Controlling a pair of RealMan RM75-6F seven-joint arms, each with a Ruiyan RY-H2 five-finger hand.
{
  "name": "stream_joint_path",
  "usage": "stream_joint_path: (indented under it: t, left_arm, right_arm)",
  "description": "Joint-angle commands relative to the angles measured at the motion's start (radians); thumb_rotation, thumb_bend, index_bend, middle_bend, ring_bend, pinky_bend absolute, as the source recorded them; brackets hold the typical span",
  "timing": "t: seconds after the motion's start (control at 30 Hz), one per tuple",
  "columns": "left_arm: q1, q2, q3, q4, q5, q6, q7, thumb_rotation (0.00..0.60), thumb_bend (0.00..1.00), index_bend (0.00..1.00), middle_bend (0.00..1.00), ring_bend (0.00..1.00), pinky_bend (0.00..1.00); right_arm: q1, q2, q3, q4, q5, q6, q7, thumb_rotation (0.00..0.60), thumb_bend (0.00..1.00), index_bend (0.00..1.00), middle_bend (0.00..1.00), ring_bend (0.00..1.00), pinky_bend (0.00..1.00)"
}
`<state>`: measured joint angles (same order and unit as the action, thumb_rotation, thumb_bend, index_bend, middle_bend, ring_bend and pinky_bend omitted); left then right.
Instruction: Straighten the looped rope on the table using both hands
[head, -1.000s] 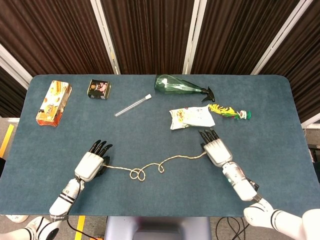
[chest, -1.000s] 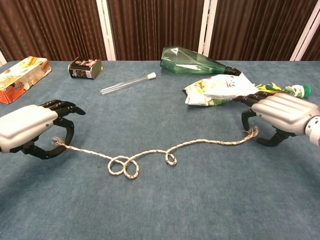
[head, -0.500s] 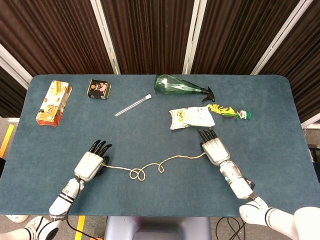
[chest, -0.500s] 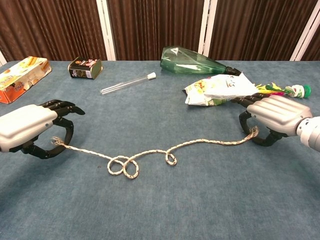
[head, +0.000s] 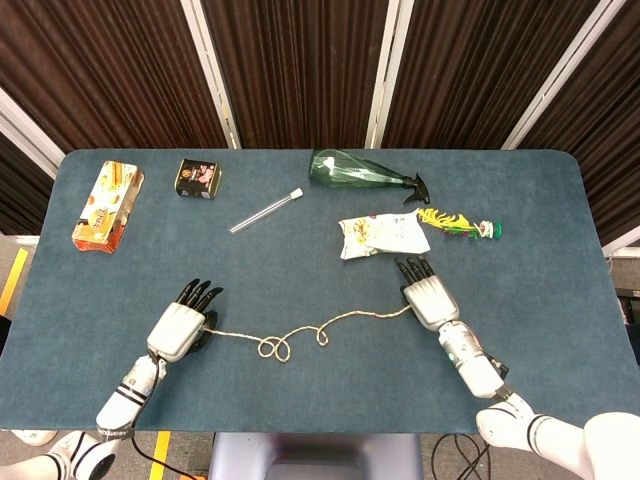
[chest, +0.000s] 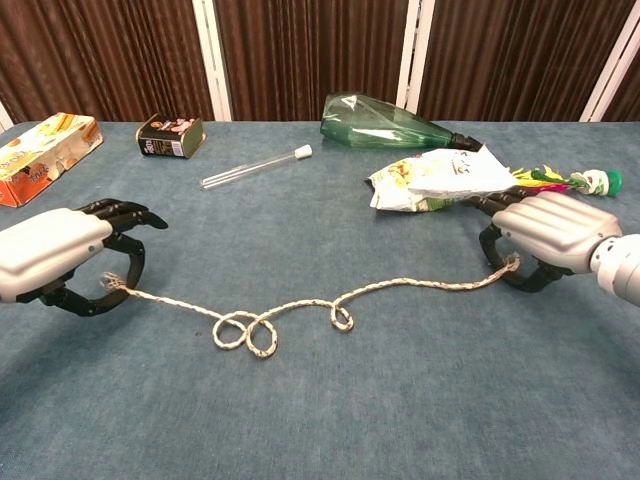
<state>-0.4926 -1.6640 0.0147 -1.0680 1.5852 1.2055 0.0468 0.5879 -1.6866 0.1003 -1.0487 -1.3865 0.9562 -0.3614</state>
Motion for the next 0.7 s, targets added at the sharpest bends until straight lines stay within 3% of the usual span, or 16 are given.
stream_joint_path:
  t: [0.03,0.17,0.4,0.7]
  left_arm:
    - [0.000,0.002,-0.002,-0.001,-0.001,0.002,0.000,0.600,0.43,0.59,0.11,0.00,0.07]
    - [0.002,0.008,-0.005,-0.004,-0.003,0.006,0.001,0.600,0.43,0.59,0.11,0.00,0.07]
    - [0.021,0.045,-0.004,0.001,-0.012,0.028,0.004,0.600,0.43,0.59,0.11,0.00,0.07]
    - [0.049,0.094,-0.015,0.017,-0.039,0.047,-0.013,0.600,0.43,0.59,0.11,0.00,0.07]
  right_arm:
    - [-0.003,0.009,0.000,-0.010,-0.001,0.009,0.005,0.600,0.53,0.73,0.06,0.00,0.00]
    - [-0.012,0.032,-0.001,-0.033,-0.003,0.027,0.013,0.600,0.54,0.74,0.06,0.00,0.00]
    - [-0.084,0.172,0.004,-0.130,0.012,0.123,0.058,0.600,0.54,0.75,0.06,0.00,0.00]
    - [-0.148,0.257,-0.005,-0.124,0.044,0.155,0.136,0.600,0.54,0.75,0.06,0.00,0.00]
